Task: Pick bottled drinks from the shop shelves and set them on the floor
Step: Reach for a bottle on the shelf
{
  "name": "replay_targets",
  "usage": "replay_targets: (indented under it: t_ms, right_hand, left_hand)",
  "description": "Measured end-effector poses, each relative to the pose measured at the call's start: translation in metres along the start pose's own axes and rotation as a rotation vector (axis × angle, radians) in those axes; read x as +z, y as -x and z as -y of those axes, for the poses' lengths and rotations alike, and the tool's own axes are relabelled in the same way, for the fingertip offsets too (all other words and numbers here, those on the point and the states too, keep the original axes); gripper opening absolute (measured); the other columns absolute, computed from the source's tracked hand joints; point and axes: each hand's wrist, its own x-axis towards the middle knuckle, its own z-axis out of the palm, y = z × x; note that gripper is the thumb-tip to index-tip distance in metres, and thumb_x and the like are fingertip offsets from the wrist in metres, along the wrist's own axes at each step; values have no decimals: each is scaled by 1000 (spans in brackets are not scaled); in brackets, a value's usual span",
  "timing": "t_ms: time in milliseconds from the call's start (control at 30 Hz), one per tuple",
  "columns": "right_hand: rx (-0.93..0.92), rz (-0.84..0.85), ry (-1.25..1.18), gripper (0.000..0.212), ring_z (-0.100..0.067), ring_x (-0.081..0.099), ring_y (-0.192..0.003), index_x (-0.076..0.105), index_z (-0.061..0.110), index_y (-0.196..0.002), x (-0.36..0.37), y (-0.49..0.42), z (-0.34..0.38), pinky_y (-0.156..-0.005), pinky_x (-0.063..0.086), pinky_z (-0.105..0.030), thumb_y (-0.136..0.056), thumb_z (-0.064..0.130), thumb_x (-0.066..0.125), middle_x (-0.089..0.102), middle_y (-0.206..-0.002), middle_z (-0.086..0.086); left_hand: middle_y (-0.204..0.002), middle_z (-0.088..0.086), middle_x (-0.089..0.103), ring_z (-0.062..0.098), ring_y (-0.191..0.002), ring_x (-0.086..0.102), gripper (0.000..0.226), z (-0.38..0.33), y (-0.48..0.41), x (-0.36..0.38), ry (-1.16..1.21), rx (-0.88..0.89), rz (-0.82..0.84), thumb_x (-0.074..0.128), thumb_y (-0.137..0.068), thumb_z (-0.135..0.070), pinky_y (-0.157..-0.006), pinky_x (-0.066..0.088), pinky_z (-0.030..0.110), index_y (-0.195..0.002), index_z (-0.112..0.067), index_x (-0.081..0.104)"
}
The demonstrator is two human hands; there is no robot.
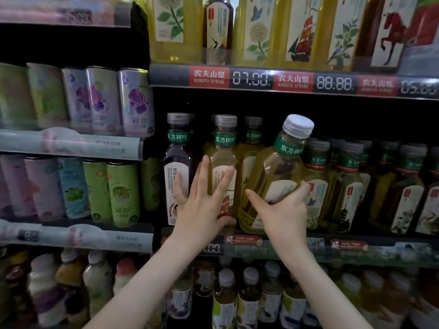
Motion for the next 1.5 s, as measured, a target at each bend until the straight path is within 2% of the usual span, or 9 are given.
replay_targets:
  t_ms: [200, 333, 500, 633, 767, 867, 1067, 1333, 1500]
  right_hand:
    - [6, 56, 101, 104, -30, 59, -110, 16, 28, -135, -1, -5, 1, -74, 47, -29, -61, 61, 80, 53, -127, -10]
    - [-50, 94, 235, 96, -31, 61, -103, 14, 31, -127, 3, -10, 5, -65, 45, -28, -62, 69, 74, 54, -124, -9]
    - [-91, 154, 285, 101, -28, 53, -114, 12, 29, -134, 7, -11, 3, -79, 54, -38, -63, 74, 68, 44, -128, -8]
    - [-221, 76, 329, 119, -32, 19, -140, -20, 26, -147, 12, -5, 2, -117, 24, -48, -73, 73, 59, 19, -153, -17]
    - [-425, 28, 370, 95, -34, 3, -145, -26, 29, -146, 19, 5, 1, -114, 6, -50, -87, 64, 39, -2, -158, -25]
    - [-443, 59, 443, 82, -32, -12, -146, -27, 34, -146, 23, 1, -2, -115, -2, -50, -93, 61, 28, -11, -157, -25]
    - [-449, 50, 458, 69, -39, 5, -145, -18, 32, -150, 25, -2, -5, -116, -3, -51, -98, 57, 20, -4, -157, -25]
    - [-520, 171, 472, 77, -30, -1, -149, -4, 32, -153, -19, 23, -25, -117, -4, -44, -94, 42, 44, 1, -162, -15]
    - [-434, 321, 449, 55, -33, 42, -131, 38, 10, -147, -90, 72, -99, -106, 35, -43, -96, 27, 52, 42, -145, -18]
  left_hand:
    - [-157, 21, 16, 37, -137, 36, 95, 6, -1, -8, 93, 15, -105, 75, -79, -36, -113, 3, 60, -150, -25, 14]
    - [-158, 17, 17, 29, -146, 13, 93, 12, 0, -5, 68, 13, -186, 74, -78, -44, -114, -5, 55, -151, -25, 19]
    - [-157, 12, -22, 33, -144, -19, 110, 19, 1, 3, 108, -232, -172, 53, -70, -79, -109, -5, 65, -153, -30, -1]
    - [-157, 18, -20, 40, -144, -18, 103, 17, 0, 9, 76, -251, -177, 39, -76, -82, -107, 3, 69, -154, -25, 3]
    - [-157, 21, -11, 43, -144, -12, 93, 9, -3, 15, 76, -261, -238, 37, -81, -75, -108, 4, 68, -154, -24, 10]
    - [-158, 20, -4, 41, -144, -8, 89, 2, -5, 20, 68, -257, -276, 36, -83, -71, -107, 2, 69, -153, -23, 10]
    - [-160, 14, -1, 39, -146, -7, 90, -11, -7, 32, 72, -250, -290, 37, -87, -63, -110, -3, 66, -154, -16, -2]
    - [-158, 22, -6, 36, -146, -10, 71, -64, 22, 42, 230, -172, -183, 39, -94, -43, -114, -2, 61, -153, -22, 6]
    - [-156, 23, 4, 40, -146, 4, 65, -128, 90, 62, 303, -45, -81, 49, -95, -29, -117, 5, 57, -151, -14, 19]
